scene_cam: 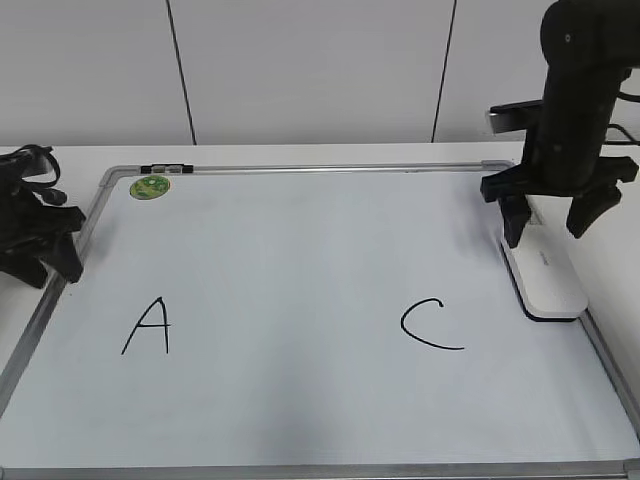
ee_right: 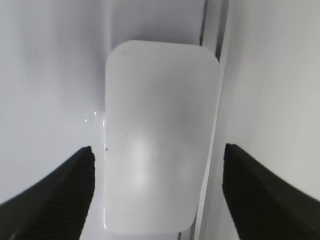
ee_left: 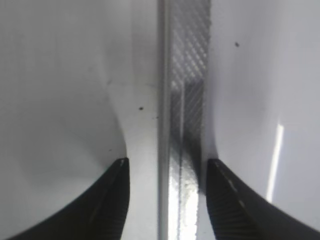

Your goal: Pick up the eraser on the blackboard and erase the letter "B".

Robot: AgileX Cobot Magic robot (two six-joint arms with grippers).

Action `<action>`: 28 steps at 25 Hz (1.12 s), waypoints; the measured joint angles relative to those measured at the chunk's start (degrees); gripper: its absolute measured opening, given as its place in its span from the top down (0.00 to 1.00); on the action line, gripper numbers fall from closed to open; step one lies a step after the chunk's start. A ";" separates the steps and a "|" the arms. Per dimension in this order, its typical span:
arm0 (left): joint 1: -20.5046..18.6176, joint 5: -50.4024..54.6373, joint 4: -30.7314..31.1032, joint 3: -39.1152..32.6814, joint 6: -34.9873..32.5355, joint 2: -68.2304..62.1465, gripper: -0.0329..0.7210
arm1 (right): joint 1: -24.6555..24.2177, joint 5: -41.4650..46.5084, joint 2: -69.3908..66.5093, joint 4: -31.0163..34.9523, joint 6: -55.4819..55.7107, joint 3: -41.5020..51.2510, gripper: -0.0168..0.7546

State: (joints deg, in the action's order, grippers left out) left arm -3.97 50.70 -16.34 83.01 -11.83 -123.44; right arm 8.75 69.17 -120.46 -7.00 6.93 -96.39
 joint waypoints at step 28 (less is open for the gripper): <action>0.57 20.34 7.80 -4.85 8.16 50.97 0.36 | 0.00 1.74 37.38 7.46 -7.88 12.52 0.22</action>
State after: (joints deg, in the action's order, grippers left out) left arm -3.40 71.04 -8.54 78.16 -3.67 -72.47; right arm 8.75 70.91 -83.08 0.46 -0.95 -83.87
